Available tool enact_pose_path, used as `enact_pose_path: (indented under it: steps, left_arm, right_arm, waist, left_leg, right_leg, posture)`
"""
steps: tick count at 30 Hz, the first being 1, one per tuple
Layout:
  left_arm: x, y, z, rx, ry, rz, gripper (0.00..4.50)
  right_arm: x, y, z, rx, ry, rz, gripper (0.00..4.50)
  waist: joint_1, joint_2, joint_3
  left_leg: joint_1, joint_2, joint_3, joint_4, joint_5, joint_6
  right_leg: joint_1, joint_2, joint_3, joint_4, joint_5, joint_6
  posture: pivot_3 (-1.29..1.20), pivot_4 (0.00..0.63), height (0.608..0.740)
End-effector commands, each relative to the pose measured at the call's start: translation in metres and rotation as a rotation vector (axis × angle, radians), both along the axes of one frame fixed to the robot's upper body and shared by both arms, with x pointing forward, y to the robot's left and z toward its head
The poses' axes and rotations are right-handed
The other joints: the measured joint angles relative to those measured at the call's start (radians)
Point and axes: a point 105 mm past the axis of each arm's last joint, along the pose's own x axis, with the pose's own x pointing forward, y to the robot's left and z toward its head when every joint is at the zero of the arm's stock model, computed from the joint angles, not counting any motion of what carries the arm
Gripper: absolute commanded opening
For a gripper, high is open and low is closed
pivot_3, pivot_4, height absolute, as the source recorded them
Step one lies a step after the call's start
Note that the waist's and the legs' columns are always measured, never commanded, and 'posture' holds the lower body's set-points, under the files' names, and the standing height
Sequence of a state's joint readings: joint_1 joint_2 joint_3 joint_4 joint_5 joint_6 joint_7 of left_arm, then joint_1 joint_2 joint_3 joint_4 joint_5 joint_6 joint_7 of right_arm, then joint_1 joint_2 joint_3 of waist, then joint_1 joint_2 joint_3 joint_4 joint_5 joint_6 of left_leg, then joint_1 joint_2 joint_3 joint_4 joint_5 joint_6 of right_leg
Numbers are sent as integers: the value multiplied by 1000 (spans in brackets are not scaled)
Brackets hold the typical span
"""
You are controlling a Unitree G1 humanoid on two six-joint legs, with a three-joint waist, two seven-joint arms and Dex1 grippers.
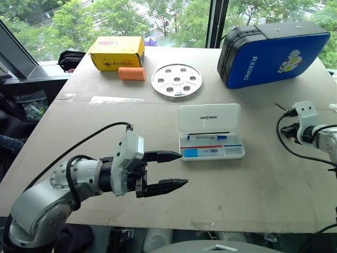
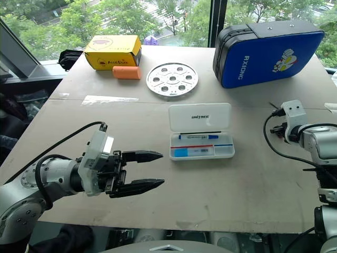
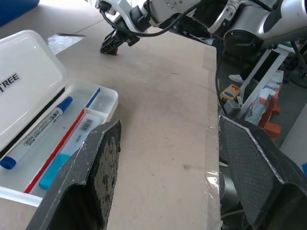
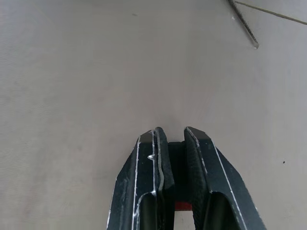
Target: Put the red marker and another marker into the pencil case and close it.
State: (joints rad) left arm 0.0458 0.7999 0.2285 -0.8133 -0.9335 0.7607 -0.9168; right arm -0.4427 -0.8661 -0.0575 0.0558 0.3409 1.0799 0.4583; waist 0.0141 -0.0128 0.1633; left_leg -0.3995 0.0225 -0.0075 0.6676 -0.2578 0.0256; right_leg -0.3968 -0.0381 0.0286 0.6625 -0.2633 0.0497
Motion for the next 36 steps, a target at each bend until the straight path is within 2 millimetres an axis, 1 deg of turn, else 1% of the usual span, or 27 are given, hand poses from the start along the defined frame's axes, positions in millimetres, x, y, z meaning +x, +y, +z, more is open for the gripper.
enact_pose_path:
  steps: [1, 4, 5, 6, 7, 8, 10, 11, 12, 15, 18, 25, 33, 35, 36]
  left_arm:
    - [2, 1, 8, 2, -58, -1, 3245]
    - [4, 2, 11, 4, -63, 2, 3245]
    - [5, 3, 12, 7, -62, 4, 3245]
    - [6, 6, 12, 14, -59, 8, 3245]
    - [8, 8, 13, 19, -57, 12, 3245]
    - [9, 11, 12, 29, -54, 14, 3245]
    - [9, 19, 12, 62, -52, 13, 3245]
    - [9, 23, 11, 85, -59, 11, 3245]
    - [11, 26, 11, 98, -63, 12, 3245]
    - [13, 30, 12, 103, -65, 13, 3245]
    - [11, 32, 11, 114, -57, 14, 3245]
    - [1, 30, 5, 115, -53, 32, 3245]
    - [2, 34, 8, 120, -60, 55, 3245]
    - [3, 33, 9, 120, -62, 58, 3245]
    - [3, 32, 10, 120, -63, 57, 3245]
  right_arm:
    - [-3, 9, 37, 14, -108, 93, 58]
    - [-11, 28, 49, 34, -116, 207, 58]
    - [-14, 43, 54, 43, -127, 291, 58]
    - [-19, 64, 59, 52, -133, 411, 58]
    - [-24, 79, 62, 59, -133, 492, 58]
    - [-29, 94, 64, 28, -139, 604, 58]
    - [-43, 131, 58, -74, -133, 889, 58]
    - [-48, 143, 53, -123, -122, 1000, 58]
    - [-50, 148, 49, -148, -114, 1061, 58]
    - [-52, 154, 44, -150, -92, 1157, 58]
    - [-54, 161, 41, -176, -92, 1271, 58]
    - [-46, 168, 30, -196, -65, 1357, 58]
    - [-46, 178, 24, -161, -38, 1412, 58]
    - [-46, 179, 24, -151, -35, 1416, 989]
    - [-46, 180, 24, -148, -36, 1417, 1332]
  waist:
    - [-3, 0, 0]
    - [-13, 2, 1]
    - [-15, 1, 1]
    - [-17, 1, 1]
    - [-19, 2, 1]
    - [-23, 2, 1]
    - [-28, 3, 2]
    - [-28, 2, 2]
    - [-28, 2, 2]
    - [-23, 3, 3]
    - [-21, 2, 4]
    - [-26, 2, 4]
    - [-24, 2, 4]
    - [-25, 2, 4]
    - [-25, 2, 4]
  left_leg:
    - [0, 0, 0, 0, 0, 0]
    - [1, 0, 1, 0, 0, 0]
    - [1, 0, 0, 0, 0, 0]
    - [1, 0, 0, 0, 0, 0]
    - [1, 0, 0, 0, 0, 0]
    - [1, 0, 0, 0, 0, 0]
    - [1, 1, -1, -1, 0, 0]
    - [1, 1, -2, -1, 0, 0]
    - [1, 2, -2, -1, 0, 0]
    - [1, 2, -1, -1, 0, 0]
    - [0, 2, -1, -1, 0, 0]
    - [0, 2, -1, -1, 0, 0]
    - [0, 2, -1, -1, 0, 0]
    - [0, 2, -1, -1, 0, 0]
    - [0, 2, -1, -1, 0, 0]
  right_leg:
    - [0, 0, 0, 0, 0, 0]
    - [0, 1, 1, 0, 0, 0]
    - [0, 1, 0, 0, 0, 0]
    - [0, 2, 0, 0, 0, 0]
    - [0, 2, 0, 0, 0, 0]
    - [0, 2, 0, 0, 0, 0]
    - [-1, 3, -1, 0, 0, 0]
    - [-1, 3, -1, 0, 0, 0]
    - [-1, 3, -2, 0, 0, 0]
    - [-1, 3, -1, 0, 0, 0]
    - [-1, 1, -1, -1, 0, 0]
    - [-1, 0, -1, 0, 0, 0]
    - [-1, 0, -2, 0, 0, 0]
    - [-1, -1, -2, 0, 0, 0]
    - [-1, -1, -2, 0, 0, 0]
  posture:
    - [0, 150, 740]
    - [0, 150, 740]
    - [0, 150, 740]
    - [0, 150, 740]
    - [0, 150, 740]
    - [0, 150, 740]
    - [0, 150, 740]
    - [0, 150, 740]
    - [0, 150, 740]
    - [0, 150, 740]
    - [0, 150, 740]
    - [0, 150, 740]
    - [0, 150, 740]
    - [0, 150, 740]
    - [0, 150, 740]
